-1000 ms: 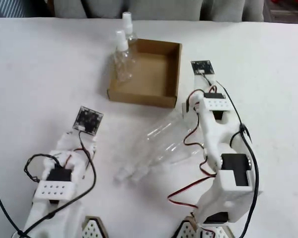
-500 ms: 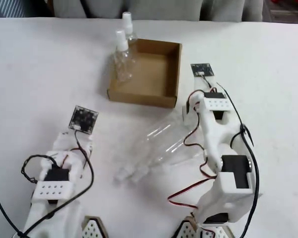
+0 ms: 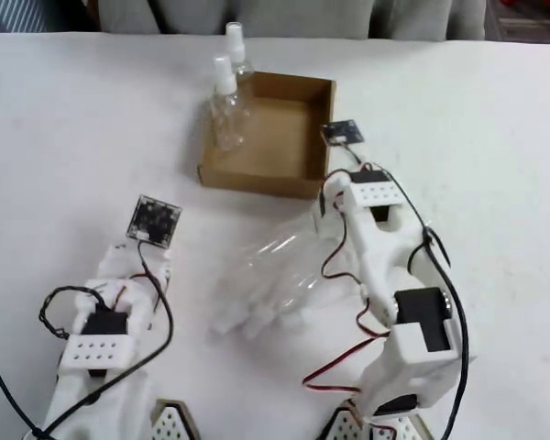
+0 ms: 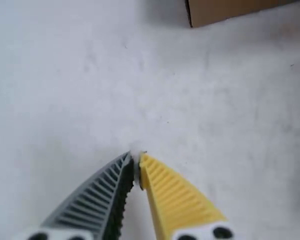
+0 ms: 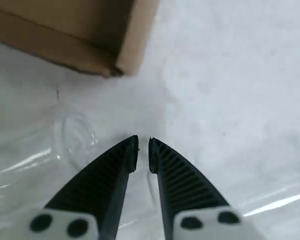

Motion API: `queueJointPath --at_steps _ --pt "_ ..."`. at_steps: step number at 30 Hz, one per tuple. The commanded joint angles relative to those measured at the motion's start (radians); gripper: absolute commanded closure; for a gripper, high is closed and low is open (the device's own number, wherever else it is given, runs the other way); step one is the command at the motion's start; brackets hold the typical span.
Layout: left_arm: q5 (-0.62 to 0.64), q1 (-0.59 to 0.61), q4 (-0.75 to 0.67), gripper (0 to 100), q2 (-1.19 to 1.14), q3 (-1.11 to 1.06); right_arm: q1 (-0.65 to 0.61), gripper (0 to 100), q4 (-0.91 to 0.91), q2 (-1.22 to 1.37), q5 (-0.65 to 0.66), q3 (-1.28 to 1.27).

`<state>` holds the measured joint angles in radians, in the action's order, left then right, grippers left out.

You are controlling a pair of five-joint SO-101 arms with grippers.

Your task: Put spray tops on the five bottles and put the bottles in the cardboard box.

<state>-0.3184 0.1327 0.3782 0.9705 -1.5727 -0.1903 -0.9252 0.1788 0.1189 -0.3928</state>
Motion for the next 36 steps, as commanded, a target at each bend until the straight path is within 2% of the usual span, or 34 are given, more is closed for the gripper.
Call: queueJointPath --at_steps 1,6,12,24,31,36 --pt "-0.008 0.007 -0.028 98 0.031 0.018 -0.038 98.1 -0.012 -0.062 0.011 0.000" --pt "-0.008 0.007 -0.028 98 0.031 0.018 -0.096 98.2 -0.035 -0.062 0.104 -0.018" --pt "-0.008 0.007 -0.028 98 0.031 0.018 -0.162 98.2 -0.050 -0.113 0.106 -0.061" --pt "-0.008 0.005 -0.028 98 0.031 0.018 -0.166 98.1 -0.008 -0.412 0.117 -0.272" --pt "-0.008 0.005 -0.077 98 0.024 0.011 -0.157 97.8 -0.031 -0.501 0.206 -0.298" --pt "-0.008 0.005 -0.077 98 0.024 0.011 -0.206 84.4 -0.124 -0.624 0.206 -0.338"
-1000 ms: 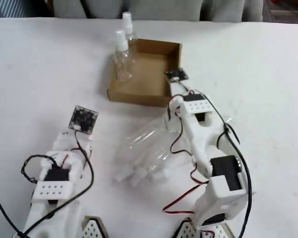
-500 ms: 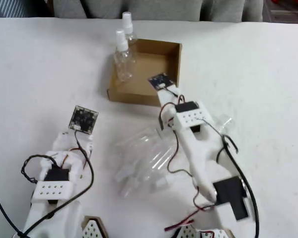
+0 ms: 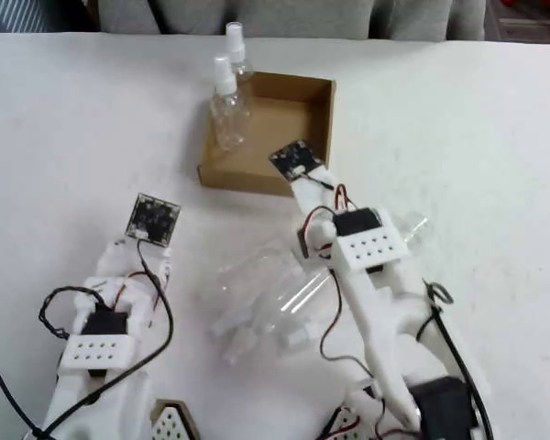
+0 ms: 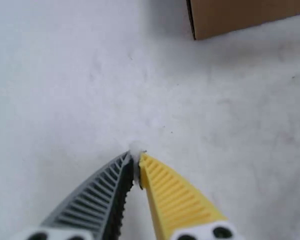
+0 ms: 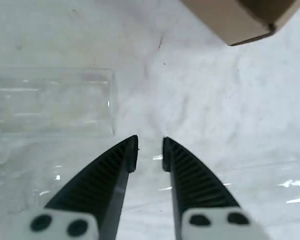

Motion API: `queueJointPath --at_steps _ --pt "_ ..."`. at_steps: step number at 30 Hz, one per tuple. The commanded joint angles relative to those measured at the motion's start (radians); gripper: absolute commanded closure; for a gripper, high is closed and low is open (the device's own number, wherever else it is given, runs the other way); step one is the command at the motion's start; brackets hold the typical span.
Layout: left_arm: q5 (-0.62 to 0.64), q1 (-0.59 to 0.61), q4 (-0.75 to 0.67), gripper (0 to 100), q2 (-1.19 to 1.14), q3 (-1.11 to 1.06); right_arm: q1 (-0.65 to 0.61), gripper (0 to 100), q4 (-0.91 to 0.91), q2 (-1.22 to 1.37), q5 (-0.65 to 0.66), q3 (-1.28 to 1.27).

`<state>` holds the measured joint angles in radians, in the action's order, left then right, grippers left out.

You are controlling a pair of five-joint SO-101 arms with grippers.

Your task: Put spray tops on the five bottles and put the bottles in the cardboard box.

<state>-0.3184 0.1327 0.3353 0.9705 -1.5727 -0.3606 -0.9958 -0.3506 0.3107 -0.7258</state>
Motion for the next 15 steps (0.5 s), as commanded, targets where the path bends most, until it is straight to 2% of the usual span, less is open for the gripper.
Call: queueJointPath --at_steps 1,5,9,15 --pt "-0.008 0.005 -0.034 98 0.024 0.011 -0.056 81.8 -0.081 -0.130 0.015 -0.018" --pt "-0.009 0.007 -0.034 98 0.024 0.011 -0.174 80.1 -0.128 -0.289 0.129 -0.109" --pt "-0.009 0.008 -0.034 98 0.024 0.011 -0.254 80.0 -0.067 -0.463 0.249 -0.242" --pt "-0.009 0.012 -0.034 98 0.024 0.011 -0.295 79.8 0.067 -0.664 0.554 -0.422"
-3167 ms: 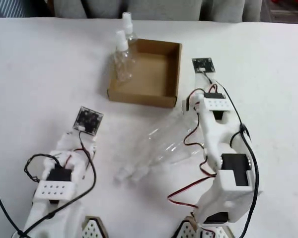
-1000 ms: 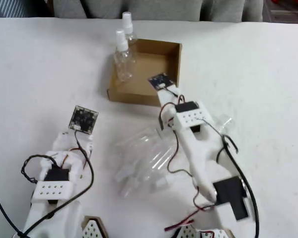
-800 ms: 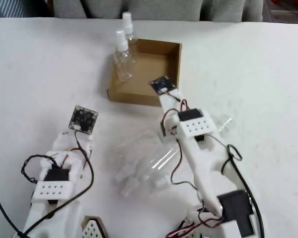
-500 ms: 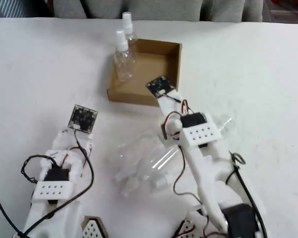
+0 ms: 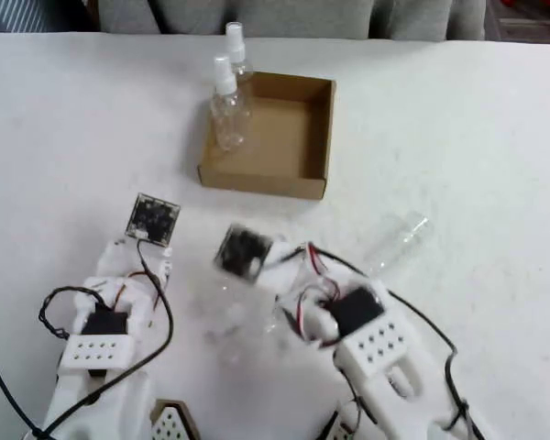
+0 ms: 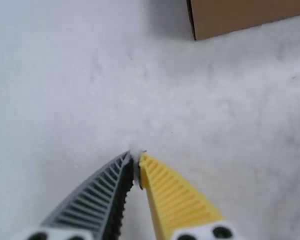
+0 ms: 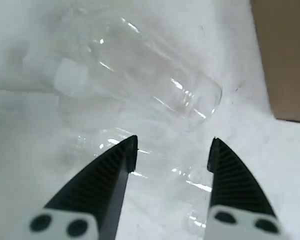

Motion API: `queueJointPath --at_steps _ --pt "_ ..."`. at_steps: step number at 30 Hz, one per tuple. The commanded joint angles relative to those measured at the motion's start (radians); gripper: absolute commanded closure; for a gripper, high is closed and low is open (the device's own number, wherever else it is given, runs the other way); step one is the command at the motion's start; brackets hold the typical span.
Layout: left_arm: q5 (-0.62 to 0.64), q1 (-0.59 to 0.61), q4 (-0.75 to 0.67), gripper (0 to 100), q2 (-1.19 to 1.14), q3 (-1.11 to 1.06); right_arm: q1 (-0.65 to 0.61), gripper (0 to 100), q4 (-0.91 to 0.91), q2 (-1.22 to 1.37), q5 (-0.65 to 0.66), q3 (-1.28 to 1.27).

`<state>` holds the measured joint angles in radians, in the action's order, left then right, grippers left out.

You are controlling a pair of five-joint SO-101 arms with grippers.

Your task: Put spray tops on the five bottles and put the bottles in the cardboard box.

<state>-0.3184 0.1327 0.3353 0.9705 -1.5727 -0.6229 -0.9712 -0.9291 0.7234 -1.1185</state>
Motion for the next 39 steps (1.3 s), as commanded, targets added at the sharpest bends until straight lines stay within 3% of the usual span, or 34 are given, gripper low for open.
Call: queueJointPath --at_steps 1,12,23,29,39 --pt "-0.009 0.012 -0.034 98 0.024 0.011 -0.045 79.8 0.042 -0.099 0.170 -0.040" --pt "-0.009 0.012 -0.034 98 0.024 0.011 -0.105 79.6 0.067 -0.085 0.288 -0.040" --pt "-0.009 0.010 -0.034 98 0.024 0.011 -0.148 79.5 0.136 0.246 0.290 0.123" --pt "-0.009 0.010 -0.034 98 0.024 0.012 -0.148 71.7 0.240 0.387 0.296 0.143" --pt "-0.009 0.007 -0.034 98 0.024 0.014 -0.145 74.3 0.400 0.647 0.351 0.178"
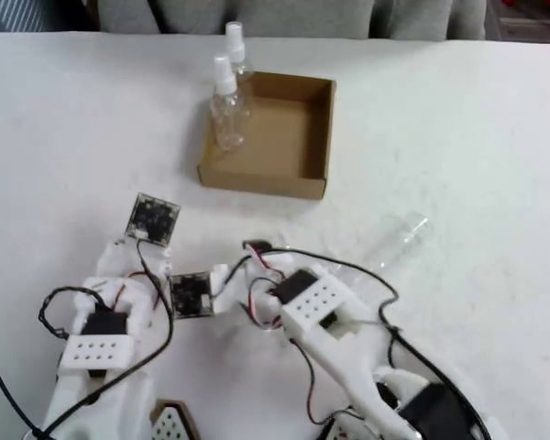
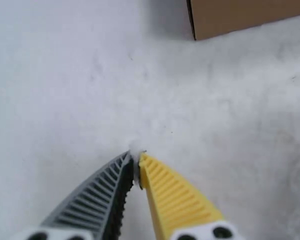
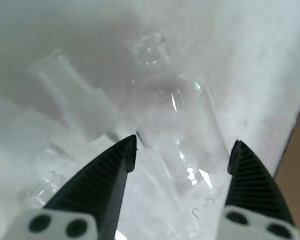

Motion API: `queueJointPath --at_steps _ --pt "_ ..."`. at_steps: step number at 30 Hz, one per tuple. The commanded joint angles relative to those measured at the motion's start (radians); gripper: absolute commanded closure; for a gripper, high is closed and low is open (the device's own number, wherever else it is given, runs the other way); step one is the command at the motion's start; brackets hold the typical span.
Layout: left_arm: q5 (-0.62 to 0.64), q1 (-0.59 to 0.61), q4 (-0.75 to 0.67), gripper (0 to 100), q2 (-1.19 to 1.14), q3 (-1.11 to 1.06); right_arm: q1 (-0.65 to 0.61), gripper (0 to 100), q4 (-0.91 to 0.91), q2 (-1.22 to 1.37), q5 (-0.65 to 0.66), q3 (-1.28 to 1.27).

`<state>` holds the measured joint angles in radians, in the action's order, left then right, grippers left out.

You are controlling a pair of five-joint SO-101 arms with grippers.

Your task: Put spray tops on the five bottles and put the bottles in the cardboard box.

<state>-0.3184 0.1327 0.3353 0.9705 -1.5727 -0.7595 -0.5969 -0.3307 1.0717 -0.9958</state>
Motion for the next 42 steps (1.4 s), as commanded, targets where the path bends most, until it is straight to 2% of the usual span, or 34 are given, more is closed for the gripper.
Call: queueJointPath --at_steps 1,7,13,17,20,24,29,32,42 --pt "-0.009 0.007 -0.034 98 0.024 0.014 -0.007 74.4 0.030 0.068 0.003 0.068" --pt "-0.009 0.007 -0.034 98 0.024 0.012 0.002 76.2 0.031 0.180 0.003 0.129" --pt "-0.009 0.008 -0.034 98 0.024 0.012 0.002 97.8 0.028 0.189 0.002 0.141" --pt "-0.009 0.008 -0.034 98 0.024 0.012 0.019 96.7 0.028 0.189 -0.008 0.143" --pt "-0.009 0.010 -0.034 98 0.024 0.012 0.064 98.3 0.013 0.145 -0.097 0.167" --pt "-0.009 0.012 -0.049 98 0.024 0.011 0.162 98.2 -0.085 -0.007 -0.293 0.207" --pt "-0.009 0.013 -0.061 98 0.022 0.009 0.361 98.2 -0.237 -0.254 -0.540 0.206" --pt "-0.009 0.013 -0.061 98 0.022 0.009 0.458 98.2 -0.266 -0.348 -0.637 0.204" --pt "-0.003 0.013 -0.068 98 0.022 0.009 0.499 98.2 -0.263 -0.331 -0.815 0.210"
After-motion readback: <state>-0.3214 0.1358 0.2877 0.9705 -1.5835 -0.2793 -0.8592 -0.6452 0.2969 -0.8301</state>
